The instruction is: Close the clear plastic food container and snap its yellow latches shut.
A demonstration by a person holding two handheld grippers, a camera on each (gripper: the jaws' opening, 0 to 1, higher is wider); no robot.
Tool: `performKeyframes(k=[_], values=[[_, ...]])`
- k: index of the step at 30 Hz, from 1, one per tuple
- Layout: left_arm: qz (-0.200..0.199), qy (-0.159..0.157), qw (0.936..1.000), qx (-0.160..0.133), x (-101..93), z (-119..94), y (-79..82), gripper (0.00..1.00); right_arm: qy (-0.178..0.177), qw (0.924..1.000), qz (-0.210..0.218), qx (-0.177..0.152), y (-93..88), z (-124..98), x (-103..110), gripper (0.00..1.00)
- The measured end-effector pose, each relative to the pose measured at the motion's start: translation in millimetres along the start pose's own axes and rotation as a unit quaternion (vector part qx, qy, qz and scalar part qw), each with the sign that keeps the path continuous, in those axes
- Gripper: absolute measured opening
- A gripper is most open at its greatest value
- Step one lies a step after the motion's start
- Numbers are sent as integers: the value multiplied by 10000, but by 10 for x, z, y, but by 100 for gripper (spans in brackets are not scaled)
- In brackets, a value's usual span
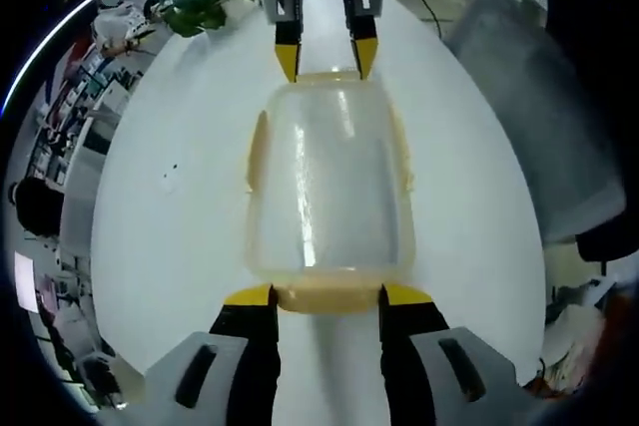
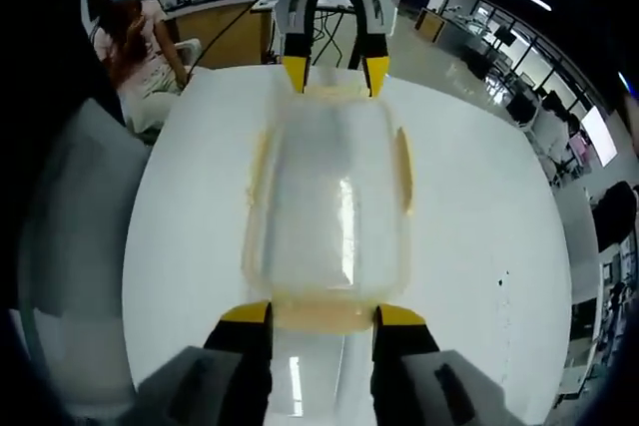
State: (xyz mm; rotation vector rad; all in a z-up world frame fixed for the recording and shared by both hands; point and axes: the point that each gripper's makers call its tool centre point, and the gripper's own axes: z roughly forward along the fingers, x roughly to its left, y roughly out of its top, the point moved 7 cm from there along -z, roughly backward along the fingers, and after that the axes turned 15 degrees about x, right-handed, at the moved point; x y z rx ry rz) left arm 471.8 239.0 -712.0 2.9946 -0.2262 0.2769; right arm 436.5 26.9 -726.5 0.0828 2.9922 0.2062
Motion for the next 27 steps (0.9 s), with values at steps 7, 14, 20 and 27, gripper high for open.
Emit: performKeyframes(k=[7, 14, 20, 27], values=[[162, -28, 9999, -53, 80, 39, 208, 35, 13, 9999, 169, 26, -209, -7, 5, 36], [284, -83, 9995, -93, 103, 84, 403, 35, 56, 9996, 273, 97, -400, 6, 44, 36], [330, -82, 9994, -88, 106, 99, 529, 35, 52, 9994, 319, 77, -517, -22, 82, 36], [305, -114, 9993, -174, 83, 112, 668, 36, 102, 9994, 326, 102, -660, -58, 88, 36]])
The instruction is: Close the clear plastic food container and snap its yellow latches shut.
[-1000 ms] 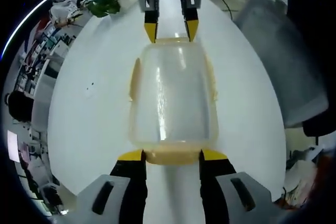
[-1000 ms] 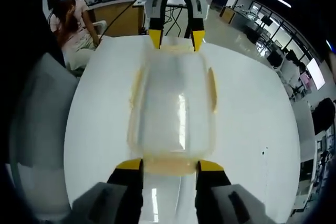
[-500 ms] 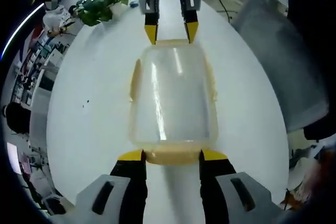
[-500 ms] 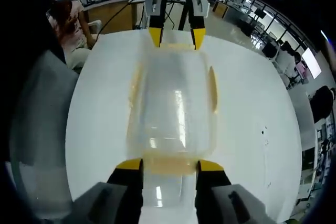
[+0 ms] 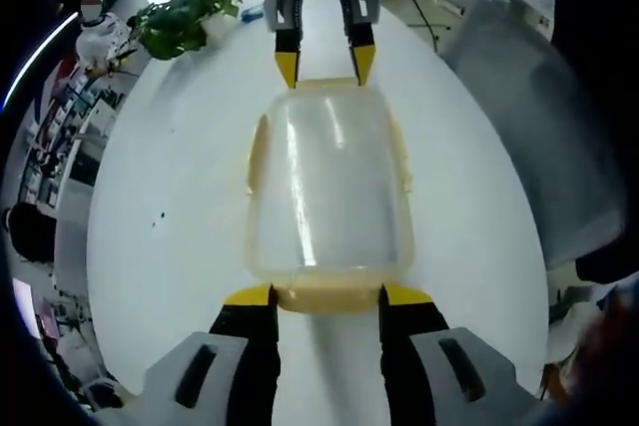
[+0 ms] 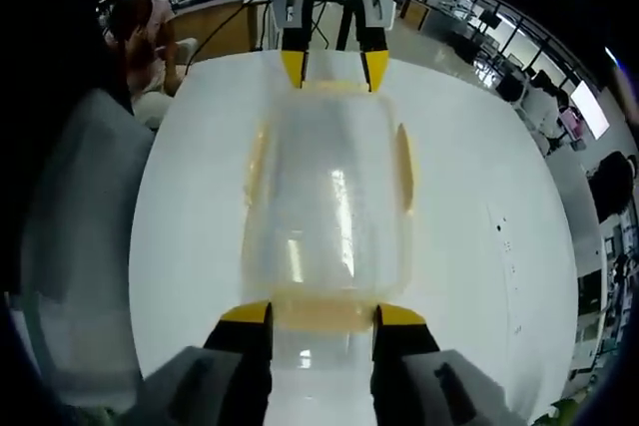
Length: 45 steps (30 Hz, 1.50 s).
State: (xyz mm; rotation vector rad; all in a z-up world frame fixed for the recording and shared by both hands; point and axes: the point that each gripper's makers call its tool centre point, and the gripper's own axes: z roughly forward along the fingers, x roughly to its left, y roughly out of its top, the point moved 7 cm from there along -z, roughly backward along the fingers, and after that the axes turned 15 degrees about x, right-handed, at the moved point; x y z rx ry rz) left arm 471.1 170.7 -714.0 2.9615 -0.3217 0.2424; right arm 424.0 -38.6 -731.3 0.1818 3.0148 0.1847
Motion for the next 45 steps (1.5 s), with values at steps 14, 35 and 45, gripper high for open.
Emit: performKeyframes(k=[14, 35, 45], values=[[-21, -152, 9998, -136, -6, 138, 265, 35, 141, 9997, 68, 213, -271, 4, 22, 36], [-157, -255, 9993, -211, 8, 279, 609, 36, 66, 9989, 33, 470, -616, -54, -4, 36], [-124, -288, 9991, -289, 19, 318, 734, 36, 53, 9985, 92, 542, -750, -54, 30, 36]])
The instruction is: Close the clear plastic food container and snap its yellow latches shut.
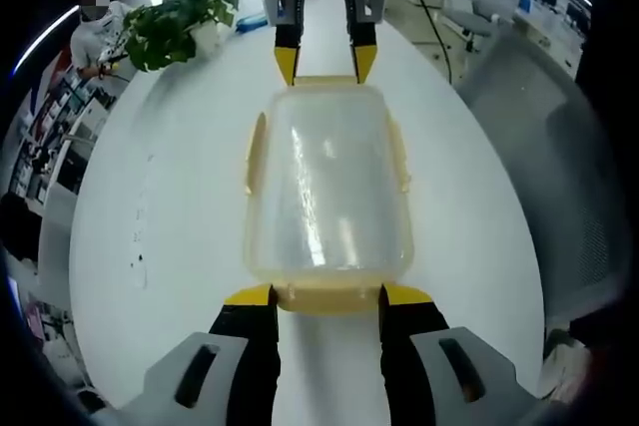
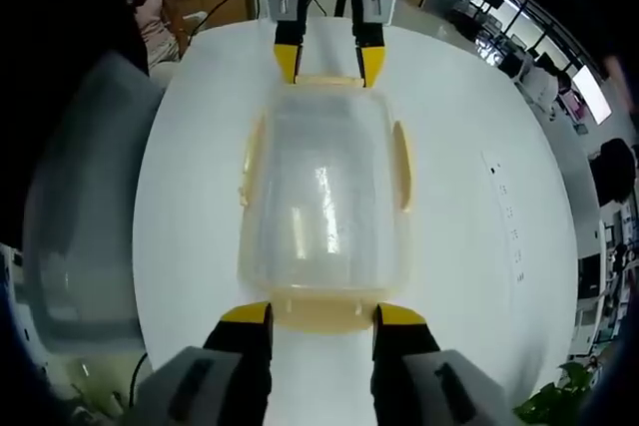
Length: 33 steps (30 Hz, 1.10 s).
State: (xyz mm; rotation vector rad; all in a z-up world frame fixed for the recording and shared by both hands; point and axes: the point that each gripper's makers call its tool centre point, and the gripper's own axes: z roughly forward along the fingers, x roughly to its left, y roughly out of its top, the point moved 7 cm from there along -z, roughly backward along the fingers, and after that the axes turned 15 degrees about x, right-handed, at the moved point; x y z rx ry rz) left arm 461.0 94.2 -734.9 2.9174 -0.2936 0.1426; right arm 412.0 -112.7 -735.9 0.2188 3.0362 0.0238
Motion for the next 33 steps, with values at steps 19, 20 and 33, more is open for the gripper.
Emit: performKeyframes(k=[19, 20, 33], values=[[-36, -309, 9995, 96, -49, 286, 33, 36, 258, 9995, -18, 158, -55, 228, 42, 36], [-46, -332, 9994, 83, -52, 291, 28, 36, 268, 9995, -26, 175, -47, 237, 48, 36], [-218, -539, 9983, -71, -104, 291, -22, 36, 505, 9981, -225, 276, -24, 274, 35, 36]])
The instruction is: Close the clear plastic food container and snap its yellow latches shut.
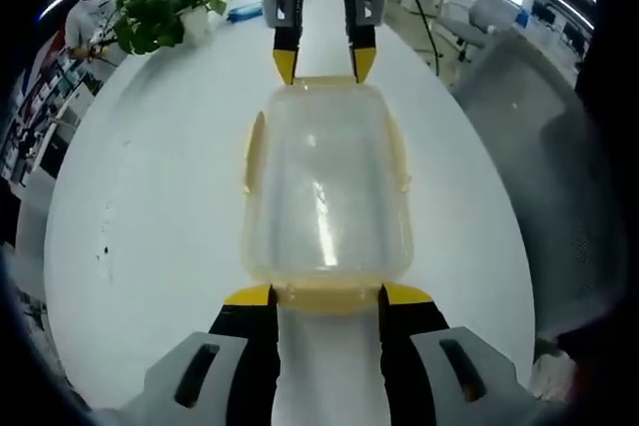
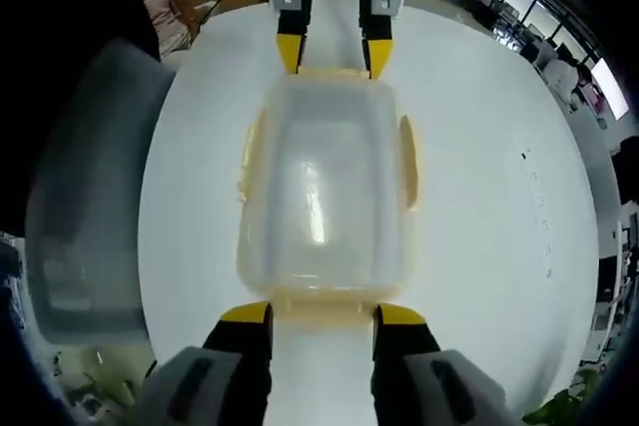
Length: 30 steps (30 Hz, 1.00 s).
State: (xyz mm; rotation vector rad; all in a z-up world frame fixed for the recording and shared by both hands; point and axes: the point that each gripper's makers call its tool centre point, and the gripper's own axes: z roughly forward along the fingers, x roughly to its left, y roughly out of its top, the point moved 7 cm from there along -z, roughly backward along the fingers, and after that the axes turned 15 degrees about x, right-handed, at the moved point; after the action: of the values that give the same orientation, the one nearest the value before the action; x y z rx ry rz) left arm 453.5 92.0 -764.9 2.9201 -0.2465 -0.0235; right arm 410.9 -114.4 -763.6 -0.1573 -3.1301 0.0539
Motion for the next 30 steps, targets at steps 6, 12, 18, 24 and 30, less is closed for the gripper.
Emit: performKeyframes(k=[6, 12, 18, 24, 30], values=[[-65, 41, 9999, -100, -55, -1, -56, 36, -89, 9998, -123, 162, 55, 22, -10, 36], [-155, 60, 9998, -82, -106, -19, -141, 36, -39, 9998, -190, 64, 129, 22, -23, 36], [-199, 87, 9998, -36, -184, -33, -302, 37, -60, 9991, -396, -136, 270, 21, 11, 36], [-298, 95, 9994, -128, -211, -46, -360, 37, -48, 9985, -482, -252, 319, 29, -1, 37], [-257, 151, 9995, -97, -228, -39, -370, 37, -16, 9991, -355, -249, 323, 35, -9, 38]])
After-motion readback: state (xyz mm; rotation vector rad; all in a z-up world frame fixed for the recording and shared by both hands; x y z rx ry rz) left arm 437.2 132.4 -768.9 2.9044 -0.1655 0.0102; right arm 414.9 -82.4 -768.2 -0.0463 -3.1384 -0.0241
